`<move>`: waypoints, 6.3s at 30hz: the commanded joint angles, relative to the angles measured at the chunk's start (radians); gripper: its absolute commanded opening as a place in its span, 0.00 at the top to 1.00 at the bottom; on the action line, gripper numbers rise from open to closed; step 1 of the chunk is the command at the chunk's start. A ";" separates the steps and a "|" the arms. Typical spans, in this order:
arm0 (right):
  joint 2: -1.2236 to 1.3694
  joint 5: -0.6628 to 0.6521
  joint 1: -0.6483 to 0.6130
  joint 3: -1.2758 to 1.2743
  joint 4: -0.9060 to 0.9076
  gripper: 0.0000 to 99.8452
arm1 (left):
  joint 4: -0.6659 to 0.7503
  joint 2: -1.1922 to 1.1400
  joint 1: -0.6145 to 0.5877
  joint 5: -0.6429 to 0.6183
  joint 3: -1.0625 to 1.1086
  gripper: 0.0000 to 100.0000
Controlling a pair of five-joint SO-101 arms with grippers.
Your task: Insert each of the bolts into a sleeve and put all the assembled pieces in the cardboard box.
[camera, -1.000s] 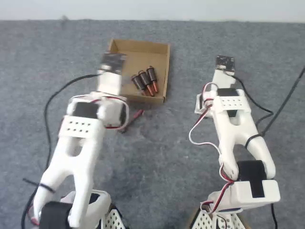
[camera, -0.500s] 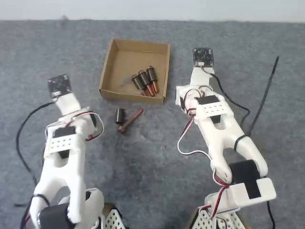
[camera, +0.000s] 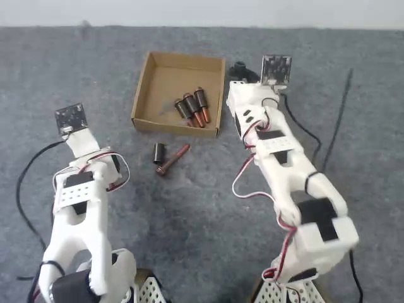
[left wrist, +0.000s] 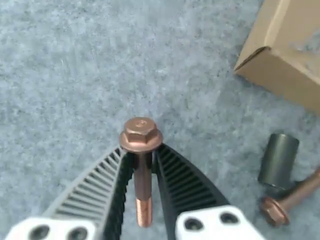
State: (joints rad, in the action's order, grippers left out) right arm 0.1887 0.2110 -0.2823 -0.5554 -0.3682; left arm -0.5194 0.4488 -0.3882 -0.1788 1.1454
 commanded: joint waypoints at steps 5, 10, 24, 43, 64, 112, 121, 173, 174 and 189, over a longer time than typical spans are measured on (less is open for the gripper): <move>0.203 -0.018 -0.064 0.133 -0.364 0.99 | 0.052 0.052 0.000 0.014 -0.010 0.98; 0.323 -0.107 -0.107 0.138 -0.671 0.99 | 0.064 0.051 -0.005 0.014 -0.008 0.98; 0.163 -0.431 -0.289 -0.535 -1.179 0.99 | 0.064 0.049 0.000 0.014 -0.008 0.98; -0.186 -0.184 -0.351 -1.049 -1.311 0.99 | 0.064 0.046 0.000 0.014 -0.008 0.98; -0.193 -0.175 -0.329 -1.123 -1.221 0.99 | 0.170 0.054 0.118 0.008 -0.068 0.98; -0.191 -0.175 -0.329 -1.123 -1.211 0.99 | 0.038 0.833 0.881 0.005 -0.021 0.99; -0.191 -0.175 -0.329 -1.123 -1.211 0.99 | 0.150 0.690 0.881 0.005 -0.024 0.99; -0.191 -0.175 -0.325 -1.123 -1.219 0.99 | 0.152 0.677 0.865 0.005 0.077 0.99; -0.191 -0.175 -0.325 -1.123 -1.219 0.99 | 0.152 0.677 0.865 0.005 0.087 0.99; -0.191 -0.178 -0.323 -1.123 -1.221 0.99 | 0.157 0.677 0.859 0.005 0.217 0.99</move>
State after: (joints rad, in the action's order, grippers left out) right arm 0.0000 0.0253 -0.6153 -1.6571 -1.5819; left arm -0.3920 1.1239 0.4695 -0.1680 1.3663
